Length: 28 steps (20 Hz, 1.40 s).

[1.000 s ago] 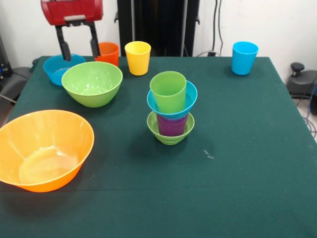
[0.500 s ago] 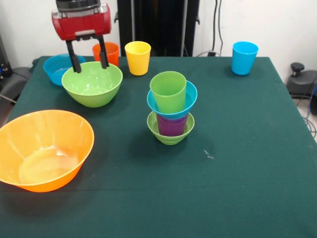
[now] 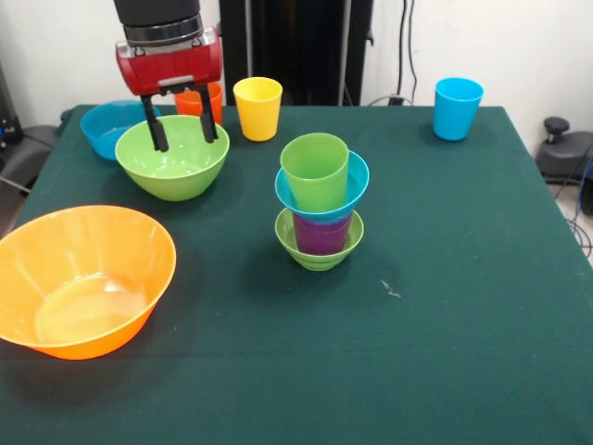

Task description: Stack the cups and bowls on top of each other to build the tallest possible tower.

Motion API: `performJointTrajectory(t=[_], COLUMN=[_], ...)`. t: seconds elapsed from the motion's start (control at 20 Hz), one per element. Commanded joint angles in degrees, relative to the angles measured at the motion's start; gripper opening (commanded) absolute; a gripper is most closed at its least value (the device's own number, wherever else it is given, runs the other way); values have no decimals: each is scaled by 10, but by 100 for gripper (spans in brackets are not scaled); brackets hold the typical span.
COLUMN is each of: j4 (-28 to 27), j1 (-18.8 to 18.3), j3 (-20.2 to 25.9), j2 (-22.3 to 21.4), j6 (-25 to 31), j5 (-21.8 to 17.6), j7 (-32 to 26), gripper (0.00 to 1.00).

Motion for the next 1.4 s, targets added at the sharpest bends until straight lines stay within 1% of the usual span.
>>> performJointTrajectory(t=[0.05,0.3,0.55,0.85,1.05,1.15,1.4], j4=[0,4,17,54,62,69,88], j1=[13,11,14,20,17,17,20], j3=[-35,-45,-57,-72,-76,-75,-80], j2=[38,42,33,24,21,11,2], j6=[0,-1,0,-25,-28,-29,-38], j5=[-58,-74,-93,-103,-103,-100,-97], j7=[-111,-105,-94,-43,-39,-34,-15], gripper=[100,100,100,100,100,100,100])
